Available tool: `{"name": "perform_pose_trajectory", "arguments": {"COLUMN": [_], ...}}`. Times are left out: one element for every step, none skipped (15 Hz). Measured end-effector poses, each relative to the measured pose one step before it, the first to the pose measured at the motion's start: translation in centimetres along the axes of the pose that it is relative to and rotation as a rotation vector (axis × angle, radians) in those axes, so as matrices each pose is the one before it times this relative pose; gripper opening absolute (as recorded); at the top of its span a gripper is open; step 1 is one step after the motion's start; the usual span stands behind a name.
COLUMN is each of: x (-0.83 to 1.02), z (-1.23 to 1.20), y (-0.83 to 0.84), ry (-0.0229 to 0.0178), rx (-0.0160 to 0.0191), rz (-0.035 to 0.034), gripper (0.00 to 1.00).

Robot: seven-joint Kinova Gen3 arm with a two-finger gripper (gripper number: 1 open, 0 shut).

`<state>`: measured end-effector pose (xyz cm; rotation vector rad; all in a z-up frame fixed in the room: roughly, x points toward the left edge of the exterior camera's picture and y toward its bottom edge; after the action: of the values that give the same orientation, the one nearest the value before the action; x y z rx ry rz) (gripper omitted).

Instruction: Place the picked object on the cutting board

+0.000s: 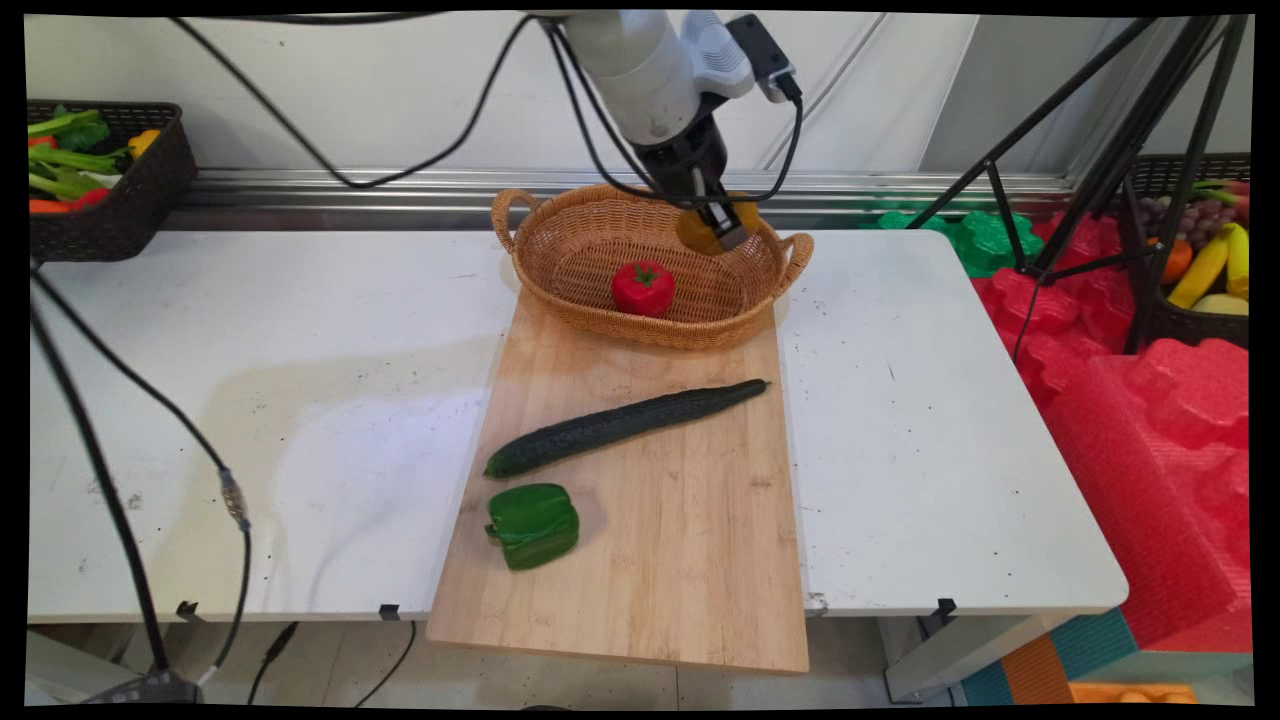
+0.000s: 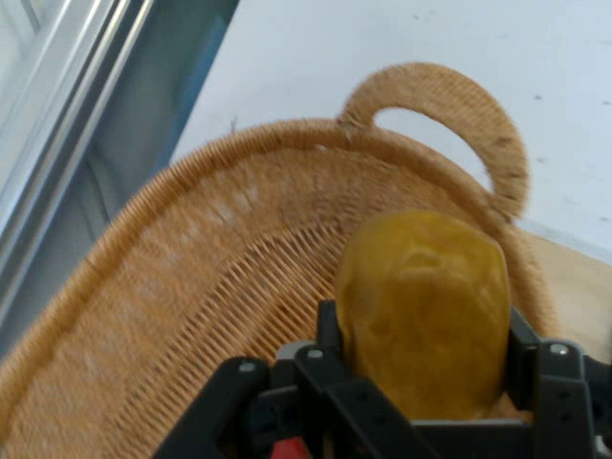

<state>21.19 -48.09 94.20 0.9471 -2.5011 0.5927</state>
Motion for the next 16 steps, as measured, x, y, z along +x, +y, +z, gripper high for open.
{"name": "perform_pose_trajectory", "arguments": {"x": [-0.559, -0.790, -0.515, -0.944, -0.879, -1.043, -0.892, -0.596, -0.834, -0.541, -0.766, -0.462, -0.645, -0.371, -0.576, -0.373], "z": [-1.097, -1.197, -0.668, -1.038, -0.777, -0.811, -0.579, -0.313, -0.411, -0.206, -0.230, -0.070, -0.040, 0.039, 0.160, 0.231], "y": [0.837, 1.063, 0.649, 1.206, 1.017, 1.168, 0.974, 0.651, 0.938, 0.597, 0.857, 0.555, 0.807, 0.511, 0.859, 0.676], "ry": [-0.00052, -0.00391, -0.00359, -0.00866, -0.00907, -0.01013, -0.00922, -0.00640, -0.00902, -0.00566, -0.00851, -0.00501, -0.00762, -0.00403, -0.00707, -0.00517], "rx": [-0.00280, -0.00569, -0.00451, -0.01000, -0.00867, -0.01040, -0.00913, -0.00593, -0.00823, -0.00523, -0.00671, -0.00387, -0.00564, -0.00313, -0.00446, -0.00247], "rz": [-0.02488, -0.02545, -0.01233, -0.01866, -0.01326, -0.01331, -0.00892, -0.00478, -0.00589, -0.00345, -0.00480, -0.00279, -0.00401, -0.00139, -0.00017, 0.00231], "gripper": [0.00, 0.00, 0.00, 0.00, 0.00, 0.00, 0.00, 0.00, 0.00, 0.00, 0.00, 0.00, 0.00, 0.00, 0.00, 0.00]}}
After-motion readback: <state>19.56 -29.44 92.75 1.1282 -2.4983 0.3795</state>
